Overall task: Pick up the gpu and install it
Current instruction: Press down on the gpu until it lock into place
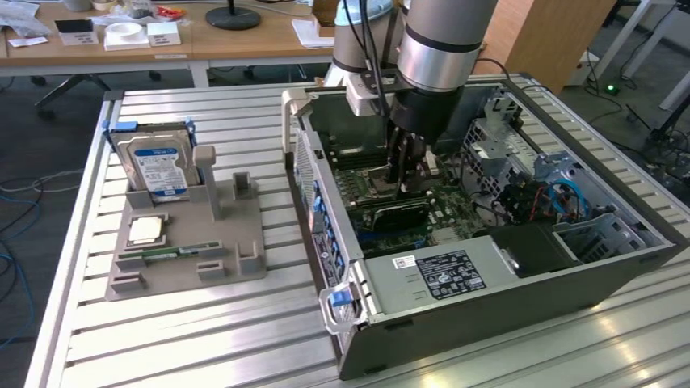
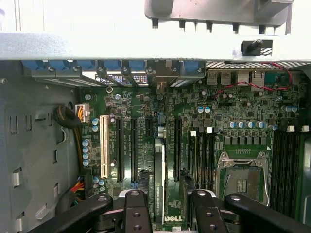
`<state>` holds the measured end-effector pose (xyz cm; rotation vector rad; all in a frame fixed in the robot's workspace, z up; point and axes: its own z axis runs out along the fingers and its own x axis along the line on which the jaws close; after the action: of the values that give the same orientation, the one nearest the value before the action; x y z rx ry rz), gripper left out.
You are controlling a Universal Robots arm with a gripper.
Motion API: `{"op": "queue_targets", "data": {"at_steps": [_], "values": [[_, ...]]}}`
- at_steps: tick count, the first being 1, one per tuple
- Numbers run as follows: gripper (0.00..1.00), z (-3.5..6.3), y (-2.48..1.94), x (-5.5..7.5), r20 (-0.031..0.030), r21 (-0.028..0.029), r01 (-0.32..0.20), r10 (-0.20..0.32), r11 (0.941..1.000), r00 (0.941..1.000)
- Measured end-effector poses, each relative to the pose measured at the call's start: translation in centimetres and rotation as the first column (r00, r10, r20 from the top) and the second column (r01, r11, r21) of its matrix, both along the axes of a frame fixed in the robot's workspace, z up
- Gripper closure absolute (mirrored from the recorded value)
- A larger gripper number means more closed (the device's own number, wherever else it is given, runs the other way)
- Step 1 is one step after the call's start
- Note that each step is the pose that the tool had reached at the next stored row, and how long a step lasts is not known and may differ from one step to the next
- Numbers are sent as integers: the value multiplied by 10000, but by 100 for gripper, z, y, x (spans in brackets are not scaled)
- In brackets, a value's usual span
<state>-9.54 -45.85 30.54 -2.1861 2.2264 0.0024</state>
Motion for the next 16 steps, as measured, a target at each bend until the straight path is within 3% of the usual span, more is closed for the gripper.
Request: {"op": "queue_targets", "data": {"at_steps": [3, 5, 6, 9, 16], "values": [[63, 0, 0, 0, 0, 0, 0, 0, 10000, 10000], [75, 0, 0, 0, 0, 0, 1, -1, 10000, 10000], [75, 0, 0, 0, 0, 0, 0, 0, 10000, 10000], [89, 0, 0, 0, 0, 0, 0, 0, 10000, 10000], [89, 0, 0, 0, 0, 0, 1, -1, 10000, 10000]]}}
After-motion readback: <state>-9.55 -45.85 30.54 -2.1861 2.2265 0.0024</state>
